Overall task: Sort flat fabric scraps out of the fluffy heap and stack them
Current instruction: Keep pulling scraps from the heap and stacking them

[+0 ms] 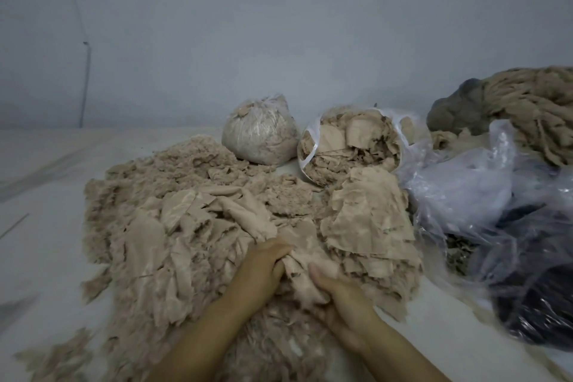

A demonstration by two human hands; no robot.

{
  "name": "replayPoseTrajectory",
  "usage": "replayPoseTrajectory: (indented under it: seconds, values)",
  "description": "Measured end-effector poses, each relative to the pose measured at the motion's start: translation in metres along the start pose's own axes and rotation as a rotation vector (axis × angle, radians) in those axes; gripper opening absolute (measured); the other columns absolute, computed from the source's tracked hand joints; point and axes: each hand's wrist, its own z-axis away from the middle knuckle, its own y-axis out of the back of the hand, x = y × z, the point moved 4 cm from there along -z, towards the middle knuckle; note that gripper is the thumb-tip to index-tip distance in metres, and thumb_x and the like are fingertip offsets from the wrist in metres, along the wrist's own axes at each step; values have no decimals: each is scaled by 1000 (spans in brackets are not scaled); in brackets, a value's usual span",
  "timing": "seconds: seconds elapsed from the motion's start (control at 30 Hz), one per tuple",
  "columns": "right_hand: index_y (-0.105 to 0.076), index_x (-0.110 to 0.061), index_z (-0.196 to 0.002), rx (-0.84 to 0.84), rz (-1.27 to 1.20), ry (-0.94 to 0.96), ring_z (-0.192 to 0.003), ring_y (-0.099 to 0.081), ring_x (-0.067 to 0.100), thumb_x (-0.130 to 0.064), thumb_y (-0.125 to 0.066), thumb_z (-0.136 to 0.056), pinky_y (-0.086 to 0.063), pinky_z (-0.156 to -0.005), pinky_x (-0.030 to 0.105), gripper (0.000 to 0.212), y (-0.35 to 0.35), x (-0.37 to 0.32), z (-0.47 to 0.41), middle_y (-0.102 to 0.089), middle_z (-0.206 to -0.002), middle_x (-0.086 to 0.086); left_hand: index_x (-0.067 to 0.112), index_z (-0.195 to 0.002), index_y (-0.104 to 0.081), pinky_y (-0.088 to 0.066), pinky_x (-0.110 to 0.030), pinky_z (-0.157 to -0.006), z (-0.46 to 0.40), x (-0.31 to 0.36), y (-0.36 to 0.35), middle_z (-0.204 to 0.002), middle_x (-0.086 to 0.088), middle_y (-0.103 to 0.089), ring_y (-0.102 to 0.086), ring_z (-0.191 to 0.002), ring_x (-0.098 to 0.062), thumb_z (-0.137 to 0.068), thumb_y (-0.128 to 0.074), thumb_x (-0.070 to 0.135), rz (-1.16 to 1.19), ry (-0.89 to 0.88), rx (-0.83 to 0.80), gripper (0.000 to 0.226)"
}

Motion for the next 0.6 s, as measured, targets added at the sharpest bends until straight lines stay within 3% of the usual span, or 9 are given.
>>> replayPoseTrajectory:
  seconds: [0.07,0.17,0.3,0.37,0.4,0.47,0.5,0.57,0.6]
  values:
    - [-64,0,-101,132,-11,188,-92,-69,31,-13,-70,-79,-58,-76,39,26,5,-9,-2,-70,-104,18,10,-108,-70,-31,2,-75,5,-11,2,-106,-9,-66,-56,-93,-8,-88,-53,-5,-8,84,-55,30]
    - [-64,-6,-95,181,-18,413,-88,-67,28,-18,-73,-70,-54,-83,41,29,17,-32,4,-69,-97,17,10,-105,-71,-33,-2,-72,15,-40,11,-108,-9,-67,-54,-91,-8,-87,-53,-5,-22,265,-67,30]
    - [-64,-6,-107,-14,148,362,-78,-71,21,-14,-74,-68,-56,-63,26,41,19,-46,10,-74,-92,12,18,-111,-68,-32,1,-80,11,-37,17,-111,7,-63,-55,-101,-4,-82,-58,-1,26,260,-56,36]
    - [-65,-10,-108,-131,248,309,-87,-71,24,-10,-76,-69,-56,-67,27,40,14,-43,12,-72,-100,14,18,-108,-69,-38,-2,-83,0,-16,22,-109,9,-65,-59,-95,1,-82,-58,1,256,275,88,33]
    - [-66,-12,-108,-179,292,289,-92,-70,26,-8,-77,-70,-56,-71,29,40,12,-41,13,-71,-104,14,18,-109,-68,-44,-11,-87,-4,-6,23,-109,6,-68,-62,-96,-3,-83,-59,5,467,327,129,31]
    - [-66,-18,-109,-225,424,267,-94,-67,25,0,-79,-71,-55,-78,32,45,8,-40,15,-68,-109,14,15,-122,-60,-46,-32,-95,-10,10,15,-113,-6,-68,-63,-105,-22,-85,-65,25,864,440,4,38]
    - [-66,-21,-110,-212,505,277,-93,-66,23,2,-80,-69,-55,-78,32,49,7,-40,14,-67,-110,12,14,-124,-58,-46,-32,-94,-10,16,9,-108,-10,-68,-64,-102,-26,-86,-64,33,911,460,-130,43]
    - [-65,-23,-110,-147,517,313,-91,-67,22,4,-79,-67,-55,-74,31,52,7,-42,14,-65,-111,11,14,-106,-67,-47,-16,-71,-4,26,1,-75,-1,-70,-67,-71,-16,-89,-63,31,794,411,-335,24]
    - [-64,-19,-112,-95,442,311,-91,-67,24,4,-78,-69,-54,-73,32,51,8,-43,13,-64,-113,13,17,-89,-69,-43,-10,-58,-2,28,0,-62,8,-65,-59,-58,-6,-90,-62,24,727,402,-322,10]
